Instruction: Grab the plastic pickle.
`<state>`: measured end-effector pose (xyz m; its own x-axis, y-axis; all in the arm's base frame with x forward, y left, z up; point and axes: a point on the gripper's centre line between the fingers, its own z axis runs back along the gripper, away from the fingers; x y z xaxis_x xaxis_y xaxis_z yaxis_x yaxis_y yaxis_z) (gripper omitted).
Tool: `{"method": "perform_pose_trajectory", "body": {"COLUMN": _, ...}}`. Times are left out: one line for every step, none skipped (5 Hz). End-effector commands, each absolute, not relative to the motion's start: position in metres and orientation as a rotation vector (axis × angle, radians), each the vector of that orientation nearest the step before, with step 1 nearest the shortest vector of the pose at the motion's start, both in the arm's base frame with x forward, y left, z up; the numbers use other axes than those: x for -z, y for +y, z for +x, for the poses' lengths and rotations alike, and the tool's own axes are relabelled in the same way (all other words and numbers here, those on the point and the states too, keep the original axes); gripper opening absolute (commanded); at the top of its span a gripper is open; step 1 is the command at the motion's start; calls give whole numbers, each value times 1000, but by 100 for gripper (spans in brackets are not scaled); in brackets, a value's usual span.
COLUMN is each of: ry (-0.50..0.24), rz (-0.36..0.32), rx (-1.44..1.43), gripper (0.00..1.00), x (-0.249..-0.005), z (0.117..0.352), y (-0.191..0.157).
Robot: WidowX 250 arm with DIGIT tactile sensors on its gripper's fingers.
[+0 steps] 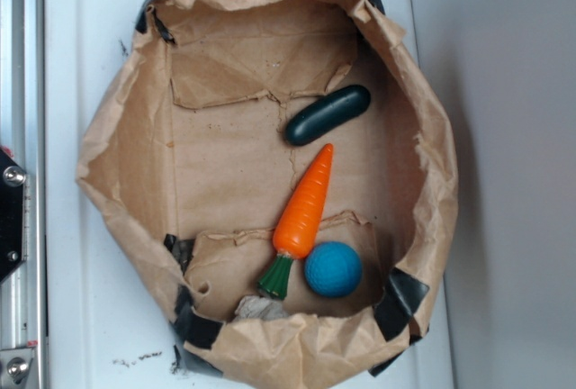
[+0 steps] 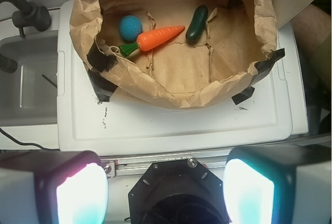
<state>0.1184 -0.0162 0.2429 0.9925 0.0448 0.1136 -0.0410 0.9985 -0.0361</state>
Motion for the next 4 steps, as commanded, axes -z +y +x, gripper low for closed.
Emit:
{"method": "perform_pose_trajectory", "body": {"ry": -115, "rz": -34, "rx": -43, "gripper": 100, "x": -243, "z": 118, "y": -16}}
{"method": "perform_pose_trajectory", "body": {"ry": -128, "rz": -36, "rx": -130, "gripper": 100, "x": -242, "z": 145, "y": -12}}
{"method": "perform_pose_trajectory", "body": {"ry": -148, "rz": -14, "rx": -183, "gripper": 100, "x": -233, "z": 167, "y": -6}}
{"method": "perform_pose_trajectory", "body": {"ry": -151, "rz": -13, "rx": -224, "gripper": 100, "x": -213, "z": 199, "y": 10}}
